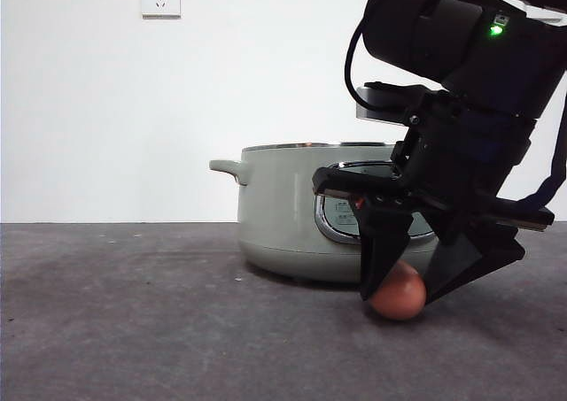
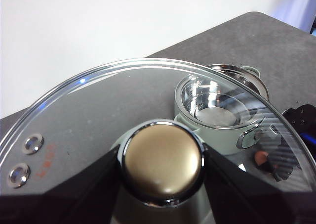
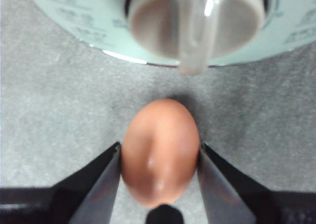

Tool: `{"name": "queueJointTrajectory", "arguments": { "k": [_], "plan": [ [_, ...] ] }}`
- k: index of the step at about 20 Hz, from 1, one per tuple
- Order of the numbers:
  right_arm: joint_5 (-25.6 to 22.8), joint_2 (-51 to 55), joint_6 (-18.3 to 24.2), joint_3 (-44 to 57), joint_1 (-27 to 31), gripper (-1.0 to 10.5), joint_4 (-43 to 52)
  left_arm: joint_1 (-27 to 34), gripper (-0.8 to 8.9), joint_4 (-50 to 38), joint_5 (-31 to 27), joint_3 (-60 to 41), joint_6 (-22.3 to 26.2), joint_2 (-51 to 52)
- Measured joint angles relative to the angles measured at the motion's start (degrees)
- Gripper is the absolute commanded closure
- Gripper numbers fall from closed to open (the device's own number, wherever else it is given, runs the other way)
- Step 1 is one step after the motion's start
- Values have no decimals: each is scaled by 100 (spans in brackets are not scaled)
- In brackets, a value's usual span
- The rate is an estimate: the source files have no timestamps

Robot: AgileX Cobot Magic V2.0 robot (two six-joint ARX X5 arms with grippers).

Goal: Pick up the egg,open the lid,put the egg in the pot,close the lid

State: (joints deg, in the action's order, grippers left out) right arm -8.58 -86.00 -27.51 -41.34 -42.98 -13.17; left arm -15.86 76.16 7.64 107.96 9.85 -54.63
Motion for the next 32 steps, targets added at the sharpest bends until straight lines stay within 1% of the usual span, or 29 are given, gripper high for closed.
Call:
{"name": "queueJointTrajectory", "arguments": {
  "k": [4,5,7,9,11,13,14,16,17,18,20,22,24,25,29,32],
  "plan": [
    [70,232,2,0,-236,959,-26,0,821,0,0,0,0,0],
    [179,382,2,0,-313,959,-39,0,822,0,0,0,0,0],
    [549,807,2,-2,-503,959,-142,0,822,0,0,0,0,0],
    [717,1174,7,-90,-748,959,-538,0,822,0,0,0,0,-2],
    [717,1512,83,-341,-1010,959,-975,0,822,0,0,0,0,-15],
    [699,1775,304,-824,-1154,959,-1366,0,822,0,0,0,0,-48],
    [629,1836,466,-1139,-1178,959,-1530,0,822,2,0,0,0,-70],
    [229,1847,863,-1759,-1156,959,-1775,-2,822,2,68,0,0,-101],
    [-31,1834,1139,-2081,-1082,959,-1864,-2,821,2,223,0,0,-114],
    [-90,1801,1364,-2334,-979,959,-1888,-2,822,2,396,0,0,-116],
    [-13,1600,1801,-2837,-608,959,-1858,-9,822,2,737,0,0,-118],
    [264,1272,2122,-3204,-133,959,-1871,-11,822,2,800,0,0,-114],
    [660,796,2326,-3560,343,959,-1902,-11,822,4,817,0,0,-114],
    [782,533,2400,-3753,557,959,-1904,-11,822,4,846,0,-2,-125],
    [1019,-656,2693,-4758,1209,959,-2267,-11,822,9,911,0,0,-125],
    [1147,-1609,2846,-5547,1436,959,-2651,-11,822,9,905,0,0,-155]
  ]
}}
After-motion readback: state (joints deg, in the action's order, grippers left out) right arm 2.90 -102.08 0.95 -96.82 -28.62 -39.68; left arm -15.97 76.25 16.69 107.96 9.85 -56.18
